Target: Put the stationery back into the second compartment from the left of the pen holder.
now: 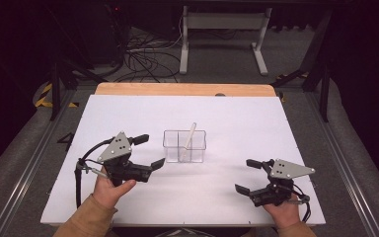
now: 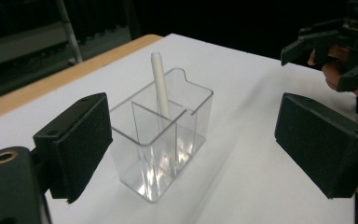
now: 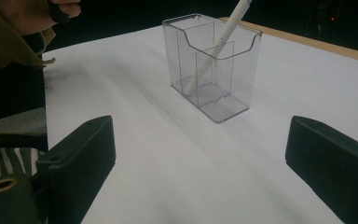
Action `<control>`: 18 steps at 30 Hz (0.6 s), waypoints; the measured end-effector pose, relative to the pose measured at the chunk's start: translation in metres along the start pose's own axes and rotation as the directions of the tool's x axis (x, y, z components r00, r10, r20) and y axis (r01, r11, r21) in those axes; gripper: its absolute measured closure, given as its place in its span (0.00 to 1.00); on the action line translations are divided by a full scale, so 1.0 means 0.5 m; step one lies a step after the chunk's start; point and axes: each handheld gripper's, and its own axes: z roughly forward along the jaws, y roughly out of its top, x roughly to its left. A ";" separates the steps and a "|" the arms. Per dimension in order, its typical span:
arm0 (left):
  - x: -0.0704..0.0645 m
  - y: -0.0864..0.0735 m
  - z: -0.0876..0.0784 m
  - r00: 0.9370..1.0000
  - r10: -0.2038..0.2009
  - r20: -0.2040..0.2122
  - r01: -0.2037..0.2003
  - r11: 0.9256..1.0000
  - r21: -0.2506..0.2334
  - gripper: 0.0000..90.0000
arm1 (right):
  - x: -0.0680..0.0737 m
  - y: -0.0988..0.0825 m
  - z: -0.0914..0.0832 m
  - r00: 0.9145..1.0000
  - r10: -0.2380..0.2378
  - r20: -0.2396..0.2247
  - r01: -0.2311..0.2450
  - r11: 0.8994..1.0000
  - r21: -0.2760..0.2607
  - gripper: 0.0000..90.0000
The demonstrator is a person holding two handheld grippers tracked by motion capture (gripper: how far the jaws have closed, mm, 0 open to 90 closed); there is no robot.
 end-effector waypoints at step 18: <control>0.029 -0.105 -0.063 0.998 -0.027 -0.059 0.029 0.999 0.031 0.10 | 0.002 -0.004 0.000 1.000 -0.005 0.000 0.005 1.000 -0.001 0.09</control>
